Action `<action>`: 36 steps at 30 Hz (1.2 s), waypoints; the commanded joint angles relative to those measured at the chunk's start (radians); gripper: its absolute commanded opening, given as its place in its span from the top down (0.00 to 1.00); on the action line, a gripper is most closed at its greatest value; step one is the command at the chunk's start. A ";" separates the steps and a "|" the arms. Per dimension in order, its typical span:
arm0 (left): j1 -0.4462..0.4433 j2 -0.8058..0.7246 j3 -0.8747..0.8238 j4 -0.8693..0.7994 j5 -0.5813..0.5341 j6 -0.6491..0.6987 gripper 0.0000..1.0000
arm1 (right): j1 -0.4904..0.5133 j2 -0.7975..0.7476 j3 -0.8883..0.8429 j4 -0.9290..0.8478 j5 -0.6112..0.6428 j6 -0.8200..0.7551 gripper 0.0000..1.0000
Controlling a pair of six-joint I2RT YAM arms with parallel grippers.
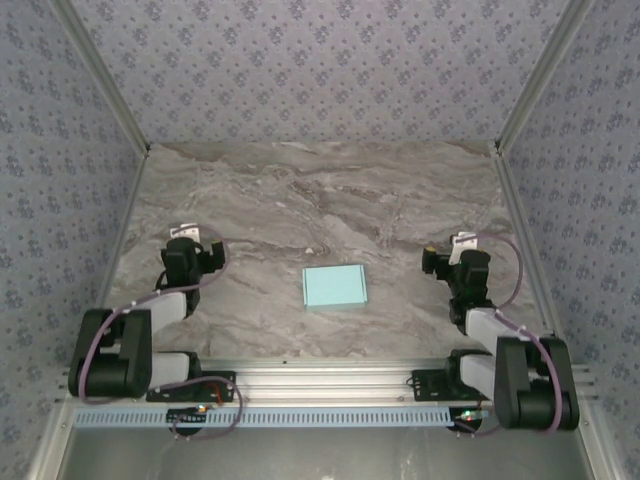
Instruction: Fold the paper box
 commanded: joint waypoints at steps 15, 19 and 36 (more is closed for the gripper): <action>-0.045 0.159 0.123 0.176 -0.066 0.108 0.01 | 0.039 0.358 0.157 0.281 0.031 -0.046 0.00; 0.082 0.223 0.061 0.339 0.160 0.033 0.01 | 0.041 0.355 0.161 0.272 0.050 -0.040 0.00; 0.069 0.216 0.082 0.290 0.153 0.052 0.01 | 0.020 0.357 0.196 0.203 0.068 0.000 0.00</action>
